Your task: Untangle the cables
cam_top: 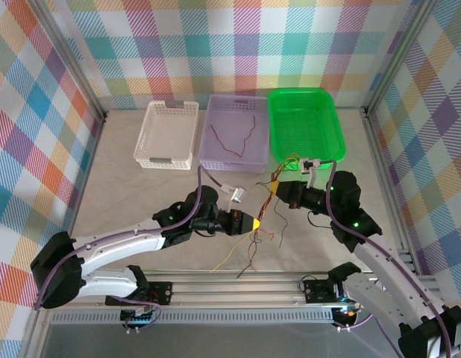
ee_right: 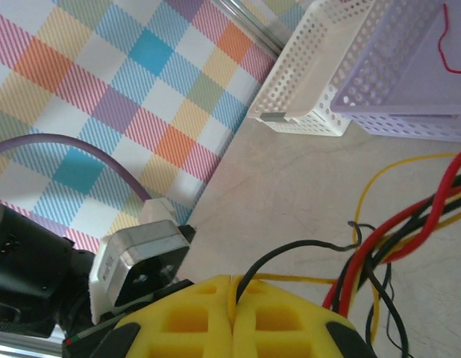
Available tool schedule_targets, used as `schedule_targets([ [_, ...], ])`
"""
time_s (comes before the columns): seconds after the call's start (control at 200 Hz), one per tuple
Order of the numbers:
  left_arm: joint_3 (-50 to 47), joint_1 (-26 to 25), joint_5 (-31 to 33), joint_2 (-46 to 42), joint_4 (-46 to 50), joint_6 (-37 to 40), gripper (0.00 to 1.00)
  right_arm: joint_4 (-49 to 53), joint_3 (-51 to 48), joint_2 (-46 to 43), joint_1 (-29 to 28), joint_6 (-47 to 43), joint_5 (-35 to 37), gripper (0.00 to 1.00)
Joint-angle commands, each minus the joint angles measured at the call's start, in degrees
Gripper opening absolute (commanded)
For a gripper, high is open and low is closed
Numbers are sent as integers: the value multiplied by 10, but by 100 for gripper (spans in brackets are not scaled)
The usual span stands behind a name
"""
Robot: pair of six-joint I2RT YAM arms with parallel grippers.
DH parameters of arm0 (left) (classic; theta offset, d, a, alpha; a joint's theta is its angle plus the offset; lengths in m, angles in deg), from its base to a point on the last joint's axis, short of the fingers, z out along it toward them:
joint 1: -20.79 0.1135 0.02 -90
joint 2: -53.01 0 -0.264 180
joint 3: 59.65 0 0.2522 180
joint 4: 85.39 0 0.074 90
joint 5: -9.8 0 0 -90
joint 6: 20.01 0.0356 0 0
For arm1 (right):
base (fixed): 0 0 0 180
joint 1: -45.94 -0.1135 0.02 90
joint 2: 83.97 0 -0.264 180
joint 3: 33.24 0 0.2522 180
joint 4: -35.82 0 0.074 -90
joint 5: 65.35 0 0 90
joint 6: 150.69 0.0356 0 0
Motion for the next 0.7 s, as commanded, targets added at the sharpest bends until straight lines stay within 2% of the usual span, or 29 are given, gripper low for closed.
schedule_targets([
  [0.0, 14, -5, 68, -36, 45, 26, 0, 44, 22, -17, 1, -41, 25, 0],
  [0.085, 22, 1, 108, -54, 75, 37, 0, 81, 39, -21, 1, -65, 34, 25],
  [0.205, 40, 9, 127, -60, 87, 46, 0, 94, 50, -16, 1, -76, 16, 45],
  [0.34, 70, 9, 121, -39, 91, 62, 0, 59, 44, 2, 1, -55, -25, 50],
  [0.495, 102, 9, 112, -15, 93, 74, 0, -15, 24, 55, -7, -11, -73, 48],
  [0.695, 113, 9, 105, -2, 99, 81, 0, -55, 16, 88, -57, -14, -46, 45],
])
